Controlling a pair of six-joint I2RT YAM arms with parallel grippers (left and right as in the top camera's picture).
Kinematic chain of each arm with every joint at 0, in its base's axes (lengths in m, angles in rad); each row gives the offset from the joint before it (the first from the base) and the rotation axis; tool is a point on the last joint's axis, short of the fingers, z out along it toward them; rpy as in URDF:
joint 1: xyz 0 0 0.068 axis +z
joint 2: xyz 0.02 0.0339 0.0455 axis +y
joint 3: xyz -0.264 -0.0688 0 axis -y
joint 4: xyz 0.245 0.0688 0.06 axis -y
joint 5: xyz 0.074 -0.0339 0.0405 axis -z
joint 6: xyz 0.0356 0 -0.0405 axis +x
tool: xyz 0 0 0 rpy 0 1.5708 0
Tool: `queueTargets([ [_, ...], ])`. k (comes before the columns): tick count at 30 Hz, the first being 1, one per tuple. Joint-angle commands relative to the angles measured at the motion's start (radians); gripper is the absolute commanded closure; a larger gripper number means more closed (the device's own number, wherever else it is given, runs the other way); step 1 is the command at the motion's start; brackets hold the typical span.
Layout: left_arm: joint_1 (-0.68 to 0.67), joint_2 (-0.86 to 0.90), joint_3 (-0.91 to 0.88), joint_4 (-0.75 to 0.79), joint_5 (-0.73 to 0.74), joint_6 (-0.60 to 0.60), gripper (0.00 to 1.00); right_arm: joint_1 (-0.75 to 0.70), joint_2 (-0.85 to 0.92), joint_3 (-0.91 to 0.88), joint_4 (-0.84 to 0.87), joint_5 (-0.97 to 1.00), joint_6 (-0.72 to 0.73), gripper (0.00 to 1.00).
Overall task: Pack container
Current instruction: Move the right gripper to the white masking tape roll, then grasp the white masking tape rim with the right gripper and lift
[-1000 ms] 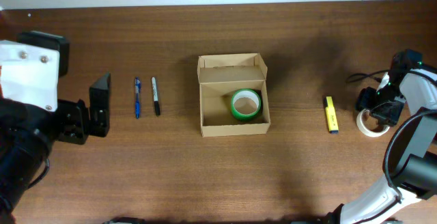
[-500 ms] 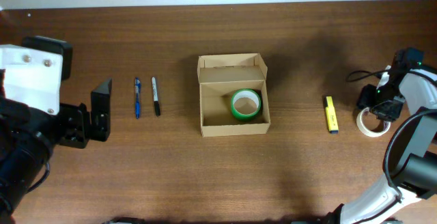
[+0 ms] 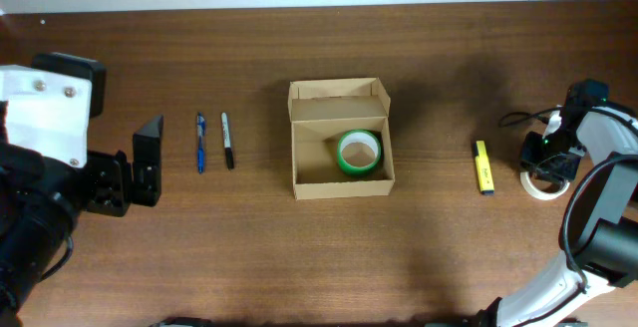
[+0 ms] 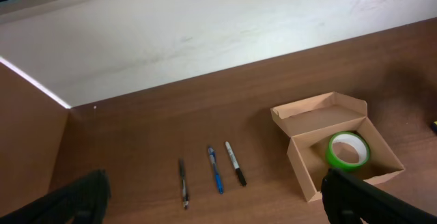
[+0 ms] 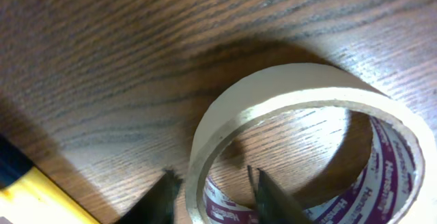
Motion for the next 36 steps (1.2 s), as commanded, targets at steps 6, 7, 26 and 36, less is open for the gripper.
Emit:
queueTargets([
  [6,-0.004,-0.006,0.001,-0.004,-0.011,0.010,0.01,0.002,0.009,-0.006,0.004,-0.018,-0.002,0.73],
  [7,-0.004,-0.006,0.001,-0.005,-0.011,0.010,0.01,0.002,0.009,-0.006,0.005,-0.018,-0.002,0.73],
  [26,-0.004,-0.006,0.001,-0.005,-0.011,0.010,0.01,0.002,0.009,-0.015,0.018,-0.018,0.003,0.89],
  [36,-0.004,-0.006,0.001,-0.004,-0.013,0.010,0.01,0.002,0.006,-0.014,0.008,-0.051,0.006,0.96],
])
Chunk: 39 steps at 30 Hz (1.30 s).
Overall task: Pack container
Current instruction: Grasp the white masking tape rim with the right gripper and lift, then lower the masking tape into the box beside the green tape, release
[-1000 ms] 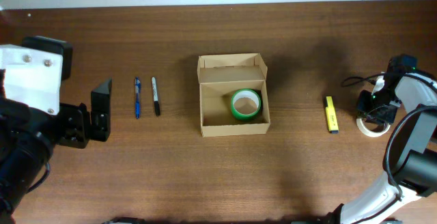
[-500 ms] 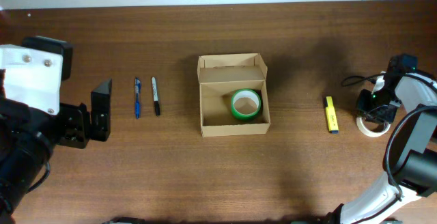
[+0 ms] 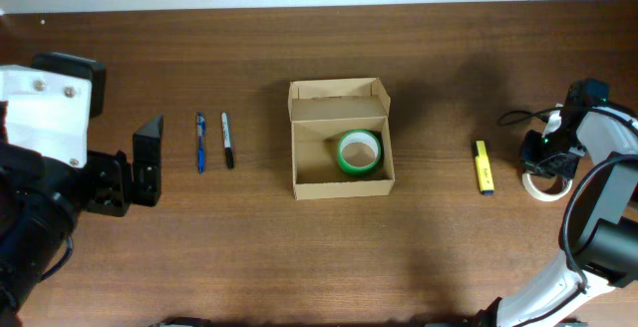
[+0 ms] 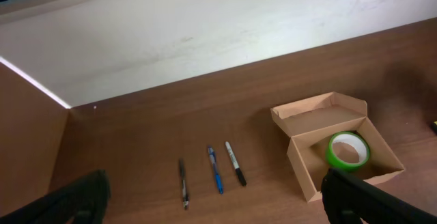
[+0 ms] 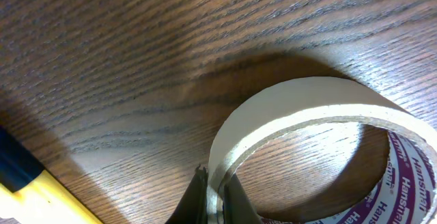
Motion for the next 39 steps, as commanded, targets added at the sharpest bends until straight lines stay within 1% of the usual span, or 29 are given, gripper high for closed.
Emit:
queueTargets([
  [1,-0.004,-0.006,0.001,-0.004,-0.015,0.010,0.01,0.002,0.003,-0.008,-0.017,-0.032,0.024,0.96],
  [4,-0.004,-0.006,0.001,-0.003,-0.022,0.010,0.01,0.002,-0.019,0.024,-0.055,-0.032,0.030,0.96],
  [7,-0.004,-0.006,0.001,-0.003,-0.022,0.010,0.01,0.003,-0.074,0.101,-0.112,-0.032,0.030,0.96],
  [9,-0.004,-0.006,0.001,-0.003,-0.022,0.010,0.01,0.006,-0.122,0.178,-0.160,-0.027,0.029,0.96],
  [13,-0.004,-0.006,0.001,-0.003,-0.022,0.010,0.01,0.034,-0.220,0.403,-0.275,-0.021,0.017,0.96],
  [14,-0.004,-0.006,0.001,-0.003,-0.022,0.010,0.01,0.055,-0.247,0.497,-0.320,-0.021,-0.002,0.96],
  [17,-0.004,-0.006,0.001,-0.003,-0.022,0.010,0.01,0.130,-0.282,0.691,-0.441,-0.021,-0.068,0.96],
  [20,-0.004,-0.006,0.001,0.002,-0.022,0.010,0.01,0.245,-0.290,0.849,-0.550,-0.048,-0.109,0.96],
  [22,-0.004,-0.006,0.001,0.008,-0.022,0.010,0.01,0.348,-0.290,0.917,-0.591,-0.055,-0.141,0.96],
  [24,-0.004,-0.006,0.001,0.013,-0.022,0.010,0.01,0.468,-0.290,0.945,-0.603,-0.055,-0.169,0.96],
  [27,-0.004,-0.006,0.001,0.012,-0.021,0.010,0.01,0.636,-0.272,0.945,-0.594,-0.055,-0.172,0.96],
  [31,-0.004,-0.006,0.001,0.011,-0.021,0.010,0.01,0.799,-0.187,0.944,-0.570,-0.121,-0.173,0.96],
  [36,-0.004,-0.006,0.001,0.010,-0.021,0.009,0.01,0.927,-0.018,0.944,-0.565,-0.149,-0.173,0.96],
  [39,-0.004,-0.006,0.001,0.006,-0.021,0.010,0.01,0.969,0.075,0.944,-0.565,-0.150,-0.173,0.96],
])
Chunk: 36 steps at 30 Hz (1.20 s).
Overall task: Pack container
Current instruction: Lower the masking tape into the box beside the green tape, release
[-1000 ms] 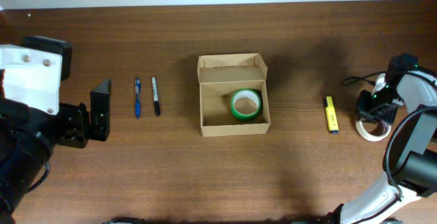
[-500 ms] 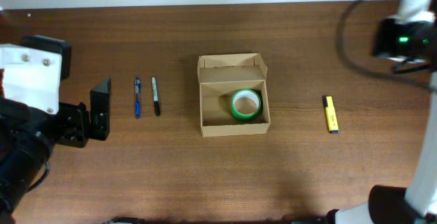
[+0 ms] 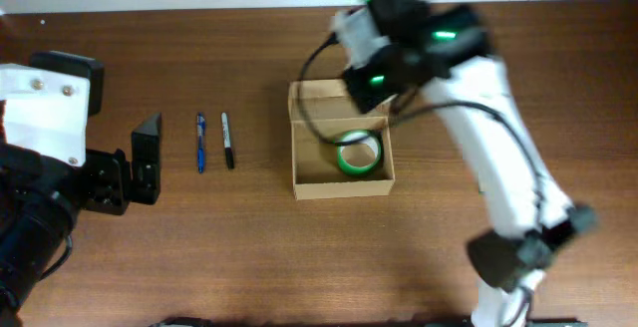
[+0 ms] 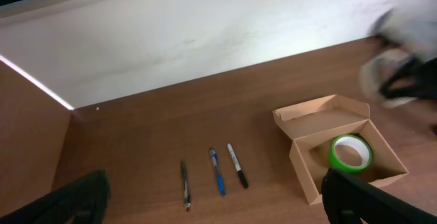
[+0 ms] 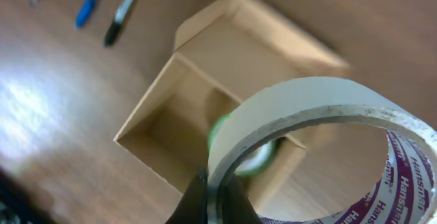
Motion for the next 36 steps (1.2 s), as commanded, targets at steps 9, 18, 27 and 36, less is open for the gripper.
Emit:
queueTargets([
  [9,-0.004,-0.006,0.001,-0.005,-0.014,0.009,0.01,0.113,0.276,0.000,0.007,-0.064,-0.008,0.96],
  [18,-0.004,-0.006,0.001,-0.018,-0.014,0.009,0.01,0.188,0.335,-0.003,0.010,-0.064,-0.008,0.96],
  [27,-0.004,-0.006,0.001,-0.021,-0.014,0.009,0.01,0.275,0.335,-0.003,0.009,-0.019,0.022,0.96],
  [36,-0.004,-0.006,0.001,-0.020,-0.014,0.009,0.01,0.261,0.315,0.003,0.015,0.201,0.166,0.96],
])
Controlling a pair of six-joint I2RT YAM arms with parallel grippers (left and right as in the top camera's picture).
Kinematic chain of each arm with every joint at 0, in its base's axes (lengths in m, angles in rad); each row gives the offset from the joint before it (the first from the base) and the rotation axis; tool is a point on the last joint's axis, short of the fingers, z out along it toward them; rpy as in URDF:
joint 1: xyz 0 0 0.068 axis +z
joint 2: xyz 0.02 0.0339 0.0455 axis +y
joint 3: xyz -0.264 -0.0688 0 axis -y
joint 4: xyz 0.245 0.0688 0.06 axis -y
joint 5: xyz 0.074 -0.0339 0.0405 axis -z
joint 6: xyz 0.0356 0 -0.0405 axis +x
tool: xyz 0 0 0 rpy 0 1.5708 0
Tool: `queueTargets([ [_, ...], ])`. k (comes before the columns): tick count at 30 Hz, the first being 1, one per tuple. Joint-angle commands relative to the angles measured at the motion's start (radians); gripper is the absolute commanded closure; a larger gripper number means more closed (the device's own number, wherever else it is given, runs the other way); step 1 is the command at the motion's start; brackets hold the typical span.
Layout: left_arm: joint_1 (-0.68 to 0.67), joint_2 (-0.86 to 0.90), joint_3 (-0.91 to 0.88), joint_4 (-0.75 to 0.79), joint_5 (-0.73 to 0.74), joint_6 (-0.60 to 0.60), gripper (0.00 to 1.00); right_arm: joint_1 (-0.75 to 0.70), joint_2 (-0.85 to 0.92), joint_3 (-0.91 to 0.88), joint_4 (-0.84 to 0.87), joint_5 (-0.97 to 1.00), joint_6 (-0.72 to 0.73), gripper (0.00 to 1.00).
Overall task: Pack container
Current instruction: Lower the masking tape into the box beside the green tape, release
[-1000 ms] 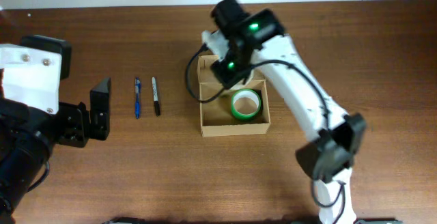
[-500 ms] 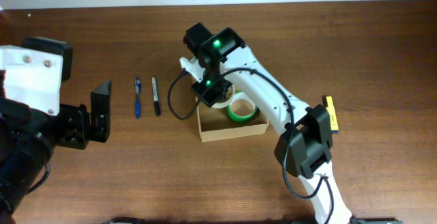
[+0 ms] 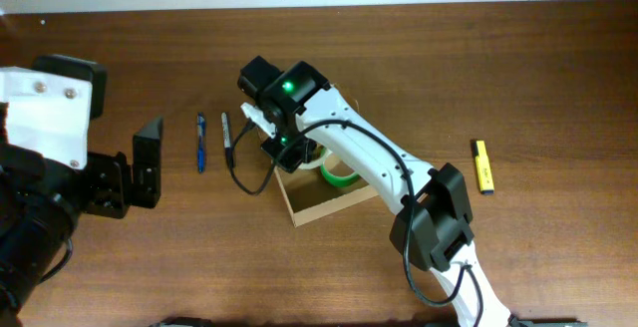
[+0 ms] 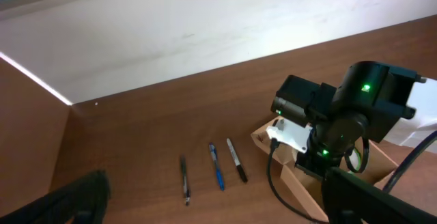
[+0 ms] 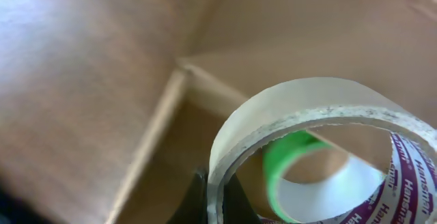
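The open cardboard box [image 3: 321,195] lies skewed at the table's middle, with a green tape roll [image 5: 287,157] inside it. My right gripper [image 5: 215,195] is shut on the wall of a white tape roll [image 5: 300,101] and holds it upright low over the box's left side, near a box wall [image 5: 160,125]. From overhead the right gripper [image 3: 287,148] covers the box's left corner. A blue pen [image 3: 200,144], a black marker [image 3: 227,140] and a yellow highlighter [image 3: 482,165] lie on the table. My left gripper [image 3: 148,163] stands open at the far left, holding nothing.
A third dark pen [image 4: 184,182] lies left of the blue pen [image 4: 216,169] in the left wrist view. The right arm [image 3: 399,172] stretches across the table from the bottom right over the box. A pale wall [image 4: 205,26] runs along the table's back edge.
My right gripper, still holding the white tape, has moved from above the box's back to low at its left side. The box now lies skewed. The left arm stayed put.
My right gripper stood open around the white tape's wall at the far right, beside the highlighter. Then it was shut on the tape. Then it held the tape above the box, and now low inside the box's left side.
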Motion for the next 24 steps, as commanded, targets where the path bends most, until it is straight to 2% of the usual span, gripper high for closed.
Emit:
queueTargets([
  [1,-0.004,-0.006,0.001,-0.001,-0.013,0.010,0.01,-0.019,-0.027,0.006,0.011,0.136,0.110,0.96],
  [7,-0.004,-0.006,0.001,-0.001,-0.013,0.010,0.01,-0.033,-0.103,0.009,0.043,0.245,0.156,0.96],
  [13,-0.004,-0.006,0.001,-0.001,-0.013,0.010,0.01,-0.039,-0.108,0.009,-0.050,0.385,0.399,0.96],
  [18,-0.004,-0.006,0.001,-0.001,-0.013,0.010,0.01,-0.036,-0.115,0.009,-0.085,0.404,0.544,0.96],
  [24,-0.004,-0.006,0.001,-0.001,-0.013,0.010,0.01,-0.035,-0.115,0.009,-0.116,0.383,0.594,0.96],
])
